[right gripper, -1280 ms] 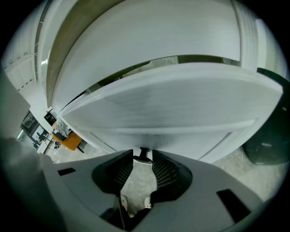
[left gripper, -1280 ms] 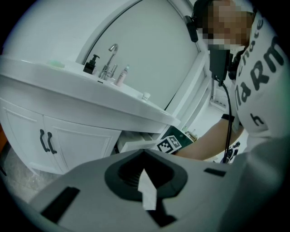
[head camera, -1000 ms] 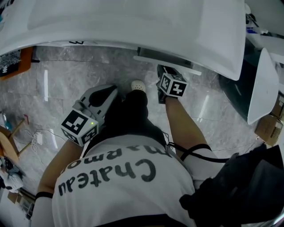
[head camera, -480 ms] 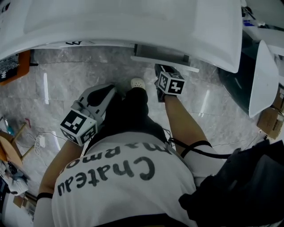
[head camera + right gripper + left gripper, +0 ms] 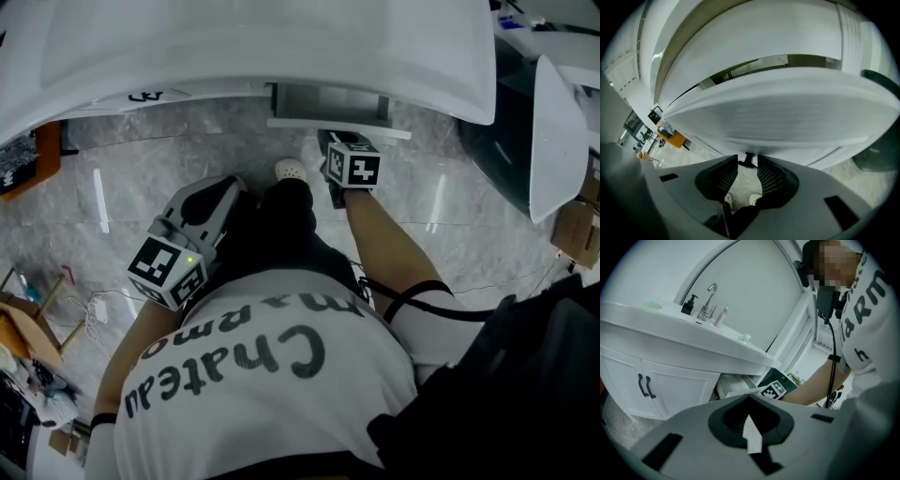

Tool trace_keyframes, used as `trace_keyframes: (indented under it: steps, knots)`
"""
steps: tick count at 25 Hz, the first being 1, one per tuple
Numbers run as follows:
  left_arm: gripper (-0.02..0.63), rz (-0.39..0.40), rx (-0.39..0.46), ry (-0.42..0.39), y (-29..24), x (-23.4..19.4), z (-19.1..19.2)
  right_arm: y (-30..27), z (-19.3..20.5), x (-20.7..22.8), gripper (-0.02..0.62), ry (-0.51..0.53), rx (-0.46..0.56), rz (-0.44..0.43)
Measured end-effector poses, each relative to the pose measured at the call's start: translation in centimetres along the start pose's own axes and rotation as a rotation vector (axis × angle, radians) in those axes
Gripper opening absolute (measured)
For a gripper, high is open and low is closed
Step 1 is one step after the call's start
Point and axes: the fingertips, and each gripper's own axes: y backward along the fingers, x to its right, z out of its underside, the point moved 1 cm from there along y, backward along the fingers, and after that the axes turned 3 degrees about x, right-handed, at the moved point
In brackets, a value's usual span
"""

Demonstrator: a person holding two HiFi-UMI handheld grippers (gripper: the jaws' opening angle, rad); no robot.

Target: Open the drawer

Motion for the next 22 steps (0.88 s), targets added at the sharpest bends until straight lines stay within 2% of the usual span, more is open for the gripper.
trace_keyframes:
  steps: [14,22]
  knots:
    - [0.008,0.012,-0.013,-0.028,0.53,0.40,-0.02,0.47,0.28,0.02,0.133,-0.016,-0.003,0.027]
    - [0.008,0.019,-0.024,-0.037,0.92,0.93,0.25,0.88,0.86,0.06,0.130,0.006,-0.051,0.033]
